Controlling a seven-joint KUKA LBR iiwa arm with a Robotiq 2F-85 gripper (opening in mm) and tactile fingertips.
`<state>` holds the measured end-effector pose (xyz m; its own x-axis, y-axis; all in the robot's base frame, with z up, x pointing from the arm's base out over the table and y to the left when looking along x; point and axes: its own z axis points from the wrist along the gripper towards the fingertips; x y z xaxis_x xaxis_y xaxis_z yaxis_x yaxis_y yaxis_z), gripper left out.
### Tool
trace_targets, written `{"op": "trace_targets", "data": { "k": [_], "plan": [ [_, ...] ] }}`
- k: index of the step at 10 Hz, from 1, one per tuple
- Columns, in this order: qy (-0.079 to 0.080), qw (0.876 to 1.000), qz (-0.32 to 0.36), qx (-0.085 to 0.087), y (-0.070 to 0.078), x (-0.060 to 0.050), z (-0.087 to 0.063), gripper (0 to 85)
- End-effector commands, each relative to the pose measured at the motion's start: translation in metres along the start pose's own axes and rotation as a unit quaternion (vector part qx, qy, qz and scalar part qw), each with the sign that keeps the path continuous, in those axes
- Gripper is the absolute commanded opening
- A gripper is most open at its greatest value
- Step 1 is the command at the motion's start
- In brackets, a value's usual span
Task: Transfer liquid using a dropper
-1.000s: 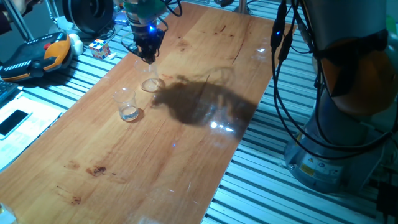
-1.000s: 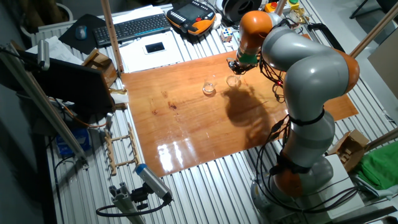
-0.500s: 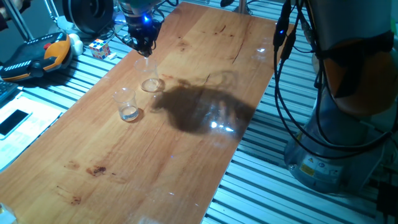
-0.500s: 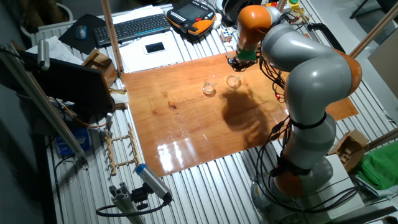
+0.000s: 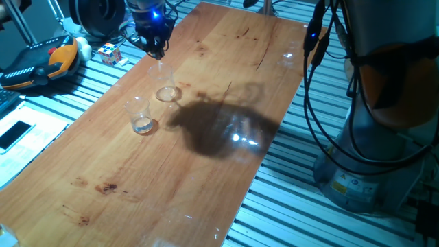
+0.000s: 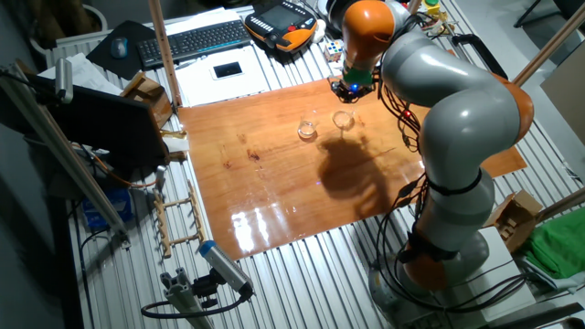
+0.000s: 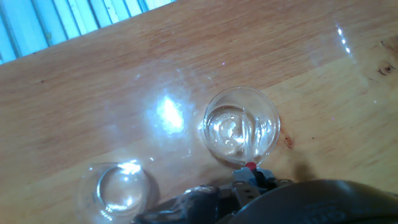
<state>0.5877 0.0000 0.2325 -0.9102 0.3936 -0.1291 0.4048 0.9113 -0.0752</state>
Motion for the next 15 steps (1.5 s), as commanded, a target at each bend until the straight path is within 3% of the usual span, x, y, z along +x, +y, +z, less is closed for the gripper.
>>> {"op": "trace_targets", "data": {
  "k": [1,7,15],
  "plan": [
    [0.000,1.000,0.002,-0.001,0.002,0.001,-0.003,1.0],
    [0.006,1.000,0.015,-0.003,0.022,0.017,-0.024,1.0],
    [0.010,0.999,0.036,-0.010,0.053,0.039,-0.017,1.0]
  ]
}}
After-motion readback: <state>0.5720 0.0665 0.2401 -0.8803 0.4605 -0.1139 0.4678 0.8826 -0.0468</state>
